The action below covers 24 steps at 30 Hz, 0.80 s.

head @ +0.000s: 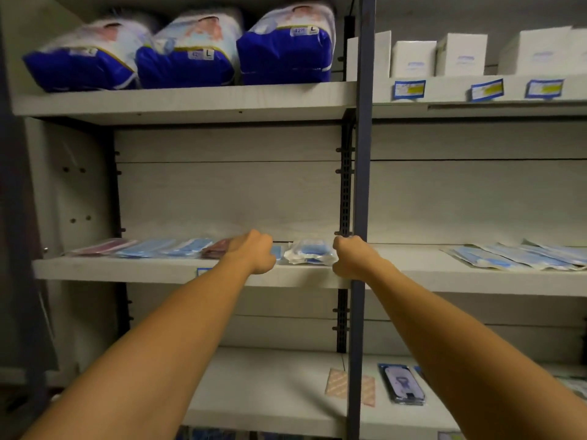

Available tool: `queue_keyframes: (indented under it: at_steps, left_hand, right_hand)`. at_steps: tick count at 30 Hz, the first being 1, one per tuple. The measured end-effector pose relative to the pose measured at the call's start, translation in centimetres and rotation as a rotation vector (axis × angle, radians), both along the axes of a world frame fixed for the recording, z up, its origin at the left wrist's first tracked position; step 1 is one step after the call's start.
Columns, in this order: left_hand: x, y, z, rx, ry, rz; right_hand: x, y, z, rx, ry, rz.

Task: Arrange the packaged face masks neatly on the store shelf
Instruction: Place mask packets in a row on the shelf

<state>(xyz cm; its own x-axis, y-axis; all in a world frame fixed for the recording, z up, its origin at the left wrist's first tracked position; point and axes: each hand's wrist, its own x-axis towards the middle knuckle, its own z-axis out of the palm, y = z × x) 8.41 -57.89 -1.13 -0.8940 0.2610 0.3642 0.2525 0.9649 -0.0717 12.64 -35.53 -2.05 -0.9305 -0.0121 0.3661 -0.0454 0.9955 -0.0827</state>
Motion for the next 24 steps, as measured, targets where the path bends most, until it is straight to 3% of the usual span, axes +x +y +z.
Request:
queue_keyframes:
  at_steps: [14,24]
  left_hand:
    - [6.9,9.6,0.1,0.031,0.002,-0.142]
    - [5.8,24.0,0.5,0.167,-0.079,-0.376]
  right_hand:
    - [8.2,10.1,1.5,-0.007,-0.066,-0.168]
    - [9.6,22.8,-0.5,0.039,-0.131,-0.245]
